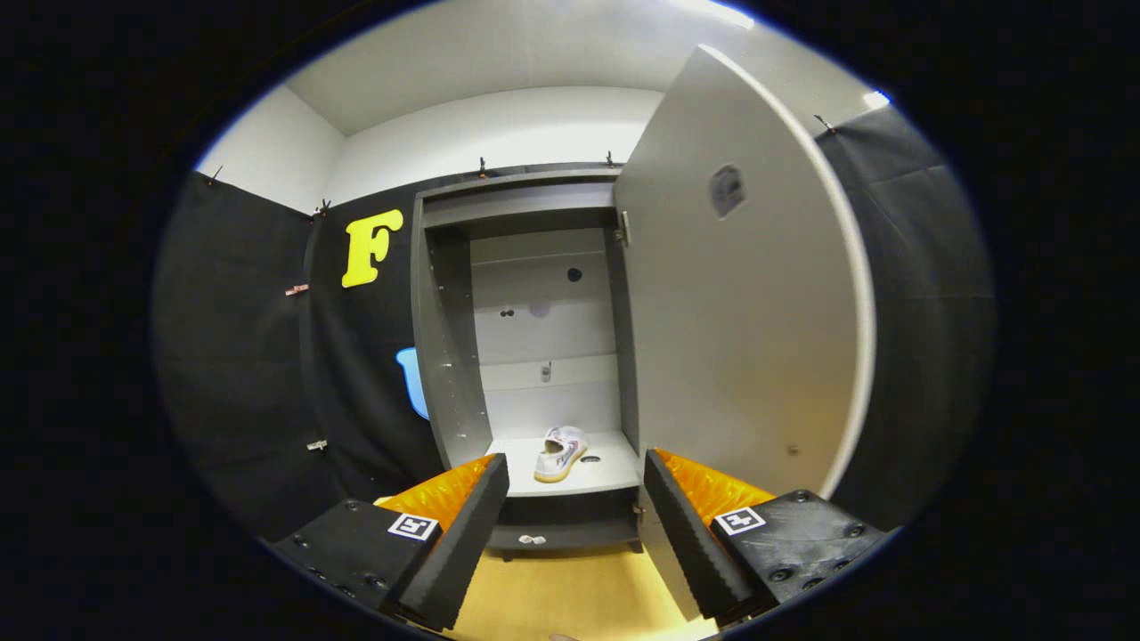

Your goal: Open the shoe cabinet door, grab the shoes and put them into the shoe cabinet, then close the shoe cabinet door.

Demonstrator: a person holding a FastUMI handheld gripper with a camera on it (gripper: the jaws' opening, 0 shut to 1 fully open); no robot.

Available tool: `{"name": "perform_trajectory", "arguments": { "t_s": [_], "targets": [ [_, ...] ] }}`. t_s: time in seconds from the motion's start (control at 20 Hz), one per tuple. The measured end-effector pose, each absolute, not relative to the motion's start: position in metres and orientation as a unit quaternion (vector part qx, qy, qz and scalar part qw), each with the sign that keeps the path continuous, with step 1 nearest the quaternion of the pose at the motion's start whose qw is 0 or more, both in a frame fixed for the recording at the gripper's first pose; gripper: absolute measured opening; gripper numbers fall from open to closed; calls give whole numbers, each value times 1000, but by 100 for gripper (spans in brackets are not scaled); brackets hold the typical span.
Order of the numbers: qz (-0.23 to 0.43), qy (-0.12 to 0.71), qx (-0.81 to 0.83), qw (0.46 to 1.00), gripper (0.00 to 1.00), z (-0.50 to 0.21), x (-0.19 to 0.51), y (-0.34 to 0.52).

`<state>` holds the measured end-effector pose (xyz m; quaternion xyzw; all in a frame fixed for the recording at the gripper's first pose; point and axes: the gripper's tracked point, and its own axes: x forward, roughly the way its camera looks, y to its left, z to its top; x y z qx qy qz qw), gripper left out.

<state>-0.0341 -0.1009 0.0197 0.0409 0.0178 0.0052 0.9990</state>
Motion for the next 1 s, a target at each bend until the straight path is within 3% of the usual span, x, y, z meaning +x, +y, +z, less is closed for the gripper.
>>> {"name": "perform_trajectory", "arguments": {
  "t_s": [0.45, 1.0],
  "targets": [
    [-32, -10, 34, 999, 96, 35, -99, -203],
    [-90, 5, 51, 995, 97, 13, -66, -306]
  ]
}}
